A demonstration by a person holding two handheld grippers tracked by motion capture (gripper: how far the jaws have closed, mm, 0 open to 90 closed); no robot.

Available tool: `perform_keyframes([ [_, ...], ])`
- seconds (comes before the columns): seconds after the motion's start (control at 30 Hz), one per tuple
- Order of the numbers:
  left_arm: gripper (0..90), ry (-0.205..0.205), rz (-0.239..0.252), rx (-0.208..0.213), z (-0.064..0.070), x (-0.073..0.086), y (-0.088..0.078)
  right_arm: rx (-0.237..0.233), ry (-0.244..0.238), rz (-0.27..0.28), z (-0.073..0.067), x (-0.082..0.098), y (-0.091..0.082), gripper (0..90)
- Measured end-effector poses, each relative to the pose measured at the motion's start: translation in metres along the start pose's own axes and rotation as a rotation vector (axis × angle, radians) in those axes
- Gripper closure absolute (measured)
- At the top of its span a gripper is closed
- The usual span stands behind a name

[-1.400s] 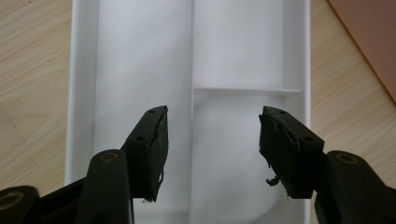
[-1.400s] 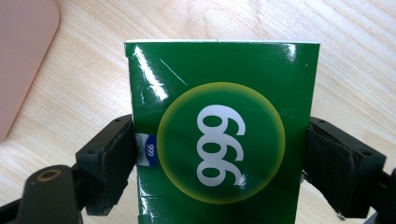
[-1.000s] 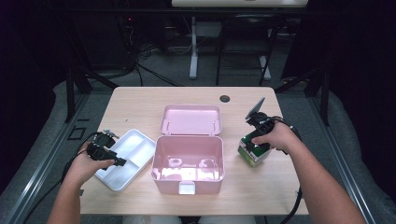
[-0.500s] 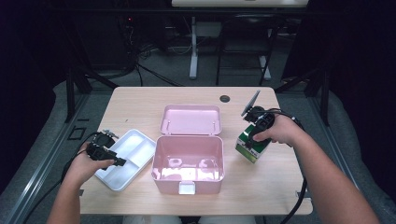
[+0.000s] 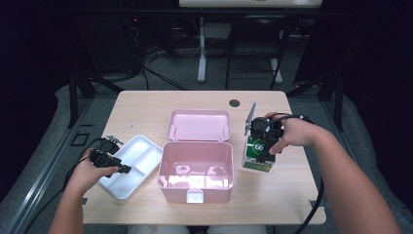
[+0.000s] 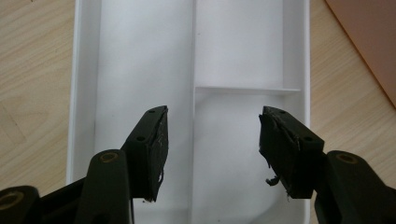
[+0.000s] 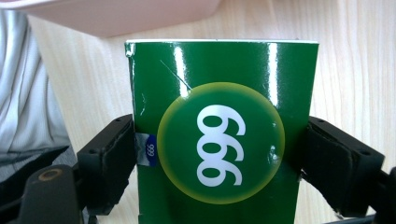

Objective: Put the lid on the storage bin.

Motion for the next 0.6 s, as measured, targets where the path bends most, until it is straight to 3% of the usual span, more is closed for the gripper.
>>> perform_keyframes([
  [0.43, 42.8, 0.001, -0.002, 0.003, 0.001, 0.0, 0.001, -0.024, -0.091, 0.012, -0.015, -0.017, -0.031, 16.6],
  [0.6, 42.8, 0.0, 0.0, 0.005, 0.002, 0.0, 0.001, -0.038, -0.104, 0.018, -0.02, -0.025, -0.045, 16.7],
])
Point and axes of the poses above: each handheld gripper's, and its own axes: y roughly forward along the jaws, x roughly out of its underside, z roughly to its right, the point moved 4 cm from there along y, roughly forward along the jaws, and after that the axes turned 11 degrees about x, right-handed, at the moved point
